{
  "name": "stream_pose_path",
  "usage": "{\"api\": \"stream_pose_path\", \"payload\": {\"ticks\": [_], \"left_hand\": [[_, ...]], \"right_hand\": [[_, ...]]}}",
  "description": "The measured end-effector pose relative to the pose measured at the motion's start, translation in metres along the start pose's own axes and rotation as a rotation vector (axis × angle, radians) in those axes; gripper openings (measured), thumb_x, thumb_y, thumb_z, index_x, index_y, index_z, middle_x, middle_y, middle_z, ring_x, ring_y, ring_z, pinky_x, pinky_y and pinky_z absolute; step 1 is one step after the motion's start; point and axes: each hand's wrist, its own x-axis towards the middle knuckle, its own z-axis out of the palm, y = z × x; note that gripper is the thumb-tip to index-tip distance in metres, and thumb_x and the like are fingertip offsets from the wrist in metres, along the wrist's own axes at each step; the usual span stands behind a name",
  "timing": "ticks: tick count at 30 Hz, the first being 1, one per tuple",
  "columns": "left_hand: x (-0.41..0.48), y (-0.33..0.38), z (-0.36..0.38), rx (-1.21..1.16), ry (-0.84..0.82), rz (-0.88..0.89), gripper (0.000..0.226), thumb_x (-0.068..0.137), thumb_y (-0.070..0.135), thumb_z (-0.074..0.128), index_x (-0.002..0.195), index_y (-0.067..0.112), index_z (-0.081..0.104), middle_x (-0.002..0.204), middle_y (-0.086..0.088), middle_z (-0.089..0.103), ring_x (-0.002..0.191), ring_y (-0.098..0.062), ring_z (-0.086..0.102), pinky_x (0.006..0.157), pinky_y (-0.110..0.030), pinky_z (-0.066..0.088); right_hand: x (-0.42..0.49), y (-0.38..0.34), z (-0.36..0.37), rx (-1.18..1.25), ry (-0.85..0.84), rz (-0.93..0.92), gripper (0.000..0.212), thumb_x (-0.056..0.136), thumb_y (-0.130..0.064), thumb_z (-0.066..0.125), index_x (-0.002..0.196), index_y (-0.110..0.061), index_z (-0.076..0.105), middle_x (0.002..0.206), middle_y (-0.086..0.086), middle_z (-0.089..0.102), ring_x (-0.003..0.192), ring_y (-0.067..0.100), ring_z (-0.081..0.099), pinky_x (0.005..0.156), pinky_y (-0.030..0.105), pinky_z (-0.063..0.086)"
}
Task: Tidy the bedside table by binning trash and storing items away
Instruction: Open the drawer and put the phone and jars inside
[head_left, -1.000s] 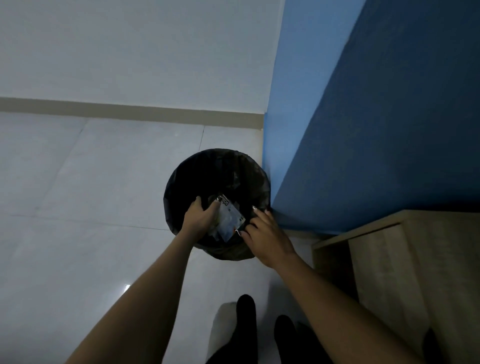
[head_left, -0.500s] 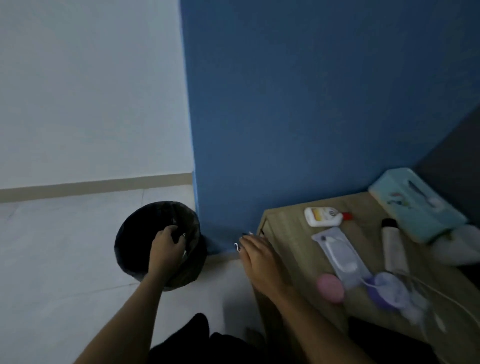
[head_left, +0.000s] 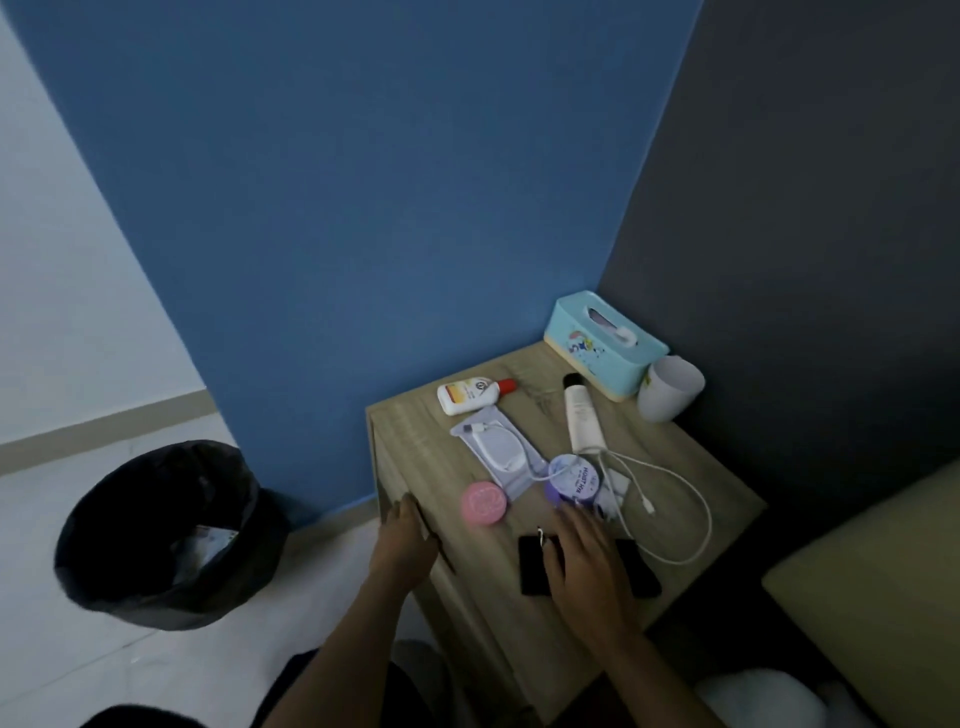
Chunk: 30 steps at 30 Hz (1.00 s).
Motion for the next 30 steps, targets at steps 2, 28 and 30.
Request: {"api": "stream_pose_path", "payload": {"ticks": [2, 28, 30], "left_hand": [[0.001, 0.001, 0.010, -0.010, 0.001, -0.004, 0.077, 0.089, 0.022, 0.058, 0.148, 0.000, 0.015, 0.153, -0.019, 0.029, 0.136, -0.036, 0.036, 0.108, -0.039, 0.034], [0.017, -0.011, 0.029, -0.216, -0.145, -0.183, 0.095, 0.087, 0.032, 0.058, 0.150, 0.021, -0.012, 0.126, -0.022, 0.058, 0.110, -0.039, 0.059, 0.089, -0.043, 0.050], [0.015, -0.012, 0.025, -0.219, -0.152, -0.215, 0.096, 0.087, 0.035, 0.058, 0.150, 0.021, -0.013, 0.129, -0.020, 0.057, 0.112, -0.037, 0.058, 0.091, -0.043, 0.050]], "right_hand": [[-0.005, 0.004, 0.005, -0.013, 0.012, 0.004, 0.060, 0.101, -0.037, 0.019, 0.112, -0.007, 0.069, 0.122, 0.010, 0.066, 0.117, 0.028, 0.060, 0.103, 0.035, 0.036], [-0.011, 0.018, 0.030, -0.126, 0.165, -0.100, 0.045, 0.095, -0.021, 0.031, 0.105, -0.004, 0.072, 0.109, 0.008, 0.072, 0.103, 0.019, 0.061, 0.085, 0.038, 0.046], [-0.008, 0.014, 0.030, -0.136, 0.169, -0.117, 0.044, 0.093, -0.019, 0.033, 0.104, -0.003, 0.072, 0.109, 0.009, 0.072, 0.102, 0.020, 0.061, 0.083, 0.039, 0.047]]}}
